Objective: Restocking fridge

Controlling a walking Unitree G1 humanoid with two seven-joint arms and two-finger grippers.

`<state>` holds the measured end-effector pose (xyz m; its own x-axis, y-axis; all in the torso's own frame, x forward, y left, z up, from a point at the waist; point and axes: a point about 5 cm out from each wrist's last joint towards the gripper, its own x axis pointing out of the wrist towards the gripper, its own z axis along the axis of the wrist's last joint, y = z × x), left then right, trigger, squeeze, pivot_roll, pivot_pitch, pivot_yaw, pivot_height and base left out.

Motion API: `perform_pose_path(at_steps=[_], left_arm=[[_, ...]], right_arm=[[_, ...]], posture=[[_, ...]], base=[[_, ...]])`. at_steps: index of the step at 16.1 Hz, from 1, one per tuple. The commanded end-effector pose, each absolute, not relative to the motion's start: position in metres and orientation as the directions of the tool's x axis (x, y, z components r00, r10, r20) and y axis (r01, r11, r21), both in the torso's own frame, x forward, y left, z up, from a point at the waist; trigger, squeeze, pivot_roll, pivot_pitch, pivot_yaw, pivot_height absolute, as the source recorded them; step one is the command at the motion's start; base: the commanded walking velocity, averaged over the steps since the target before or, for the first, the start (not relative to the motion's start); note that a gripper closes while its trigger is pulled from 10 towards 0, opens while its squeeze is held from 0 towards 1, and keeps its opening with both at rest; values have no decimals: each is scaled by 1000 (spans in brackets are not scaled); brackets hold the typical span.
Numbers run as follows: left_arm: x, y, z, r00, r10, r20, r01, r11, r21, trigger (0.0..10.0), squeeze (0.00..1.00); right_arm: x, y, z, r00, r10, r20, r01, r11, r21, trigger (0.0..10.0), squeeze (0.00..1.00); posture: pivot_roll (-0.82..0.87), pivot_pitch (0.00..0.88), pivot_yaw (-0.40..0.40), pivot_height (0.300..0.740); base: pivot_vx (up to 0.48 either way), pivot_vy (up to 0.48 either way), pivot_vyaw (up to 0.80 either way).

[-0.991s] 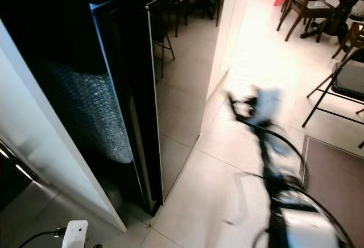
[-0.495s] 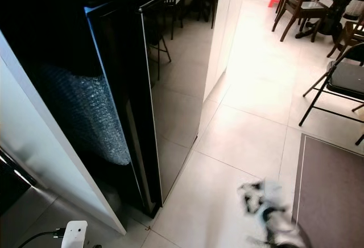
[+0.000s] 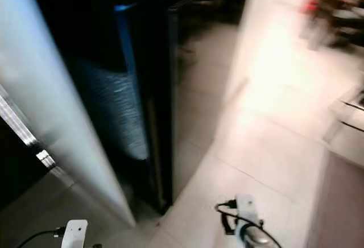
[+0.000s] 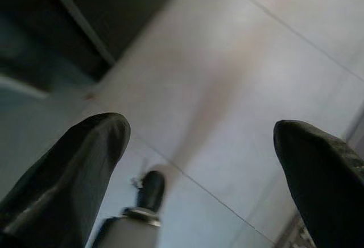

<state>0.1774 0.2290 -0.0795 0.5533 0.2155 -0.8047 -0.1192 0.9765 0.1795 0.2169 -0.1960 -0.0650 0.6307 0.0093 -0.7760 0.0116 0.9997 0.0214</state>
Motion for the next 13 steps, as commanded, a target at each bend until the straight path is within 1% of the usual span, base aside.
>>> perform_pose_path(at_steps=[1,3,6,8,10,13], left_arm=[[171,231,-82,530,213,-821,-110,977,182,10000,0],[171,232,-82,530,210,-822,-101,977,185,10000,0],[169,232,-83,529,209,-822,-102,978,183,10000,0],[168,232,-83,528,216,-821,-134,976,171,10000,0],[166,231,-84,524,212,-825,-133,977,167,10000,0],[165,230,-85,521,206,-828,-126,978,164,10000,0]], right_arm=[[211,-196,-69,618,4,-786,23,999,23,10000,0],[208,-191,-70,618,29,-786,8,999,42,10000,0],[207,-195,-71,608,30,-793,-13,1000,29,10000,0],[206,-195,-72,606,27,-795,-6,1000,29,10000,0],[205,-195,-72,597,33,-802,-33,999,16,10000,0],[203,-197,-73,594,25,-804,-30,1000,9,10000,0]], posture=[[-6,0,-10,740],[-21,0,-4,740],[-25,0,-2,740],[-29,0,-1,740],[-29,0,-5,740],[-28,0,-10,740]], base=[[0,0,794],[0,0,794],[0,0,794],[0,0,797],[0,0,800],[0,0,800]])
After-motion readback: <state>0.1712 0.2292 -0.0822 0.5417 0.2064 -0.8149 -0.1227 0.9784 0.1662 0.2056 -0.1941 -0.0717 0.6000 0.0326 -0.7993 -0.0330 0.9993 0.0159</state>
